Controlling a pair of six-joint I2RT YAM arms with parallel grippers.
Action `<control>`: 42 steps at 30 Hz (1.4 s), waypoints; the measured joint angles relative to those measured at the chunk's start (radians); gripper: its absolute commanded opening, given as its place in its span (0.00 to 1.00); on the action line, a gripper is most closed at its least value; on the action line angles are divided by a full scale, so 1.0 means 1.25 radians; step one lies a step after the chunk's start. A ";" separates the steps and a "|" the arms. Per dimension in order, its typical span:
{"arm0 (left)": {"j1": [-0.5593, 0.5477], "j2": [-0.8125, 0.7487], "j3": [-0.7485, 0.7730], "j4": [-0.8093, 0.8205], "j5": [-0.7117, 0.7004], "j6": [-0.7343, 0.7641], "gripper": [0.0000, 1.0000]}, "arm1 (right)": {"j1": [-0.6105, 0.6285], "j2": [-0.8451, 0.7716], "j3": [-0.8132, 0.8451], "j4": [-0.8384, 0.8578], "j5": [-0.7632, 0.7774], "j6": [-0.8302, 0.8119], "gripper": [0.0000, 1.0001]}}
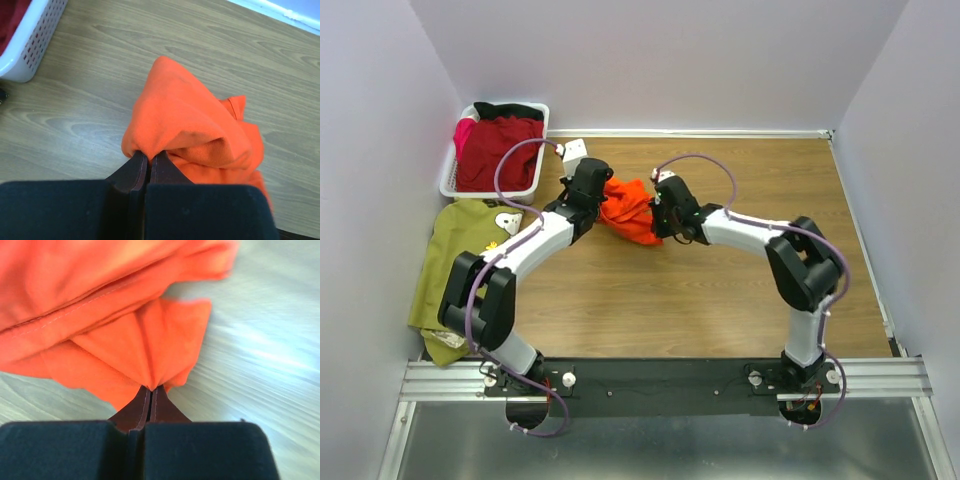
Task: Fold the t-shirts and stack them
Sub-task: Flatten out the tshirt
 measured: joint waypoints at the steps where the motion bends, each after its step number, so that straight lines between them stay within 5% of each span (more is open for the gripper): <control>1: 0.002 -0.008 0.001 -0.005 0.000 0.001 0.00 | 0.000 -0.021 -0.004 -0.007 0.019 -0.002 0.01; 8: 0.002 -0.103 0.015 -0.016 0.010 0.002 0.03 | 0.001 -0.276 -0.001 -0.051 0.220 -0.034 0.01; 13: 0.000 -0.185 0.016 0.028 0.058 0.013 0.53 | 0.006 -0.366 0.050 -0.057 0.306 -0.074 0.01; 16: -0.002 -0.221 0.006 0.067 0.081 0.027 0.63 | 0.006 -0.385 0.078 -0.059 0.340 -0.094 0.01; 30: -0.060 -0.263 -0.100 0.134 0.139 0.103 0.64 | -0.017 -0.318 0.182 -0.076 0.488 -0.148 0.01; 42: -0.230 -0.045 -0.120 0.179 0.202 0.182 0.64 | -0.097 -0.259 0.232 -0.098 0.501 -0.127 0.01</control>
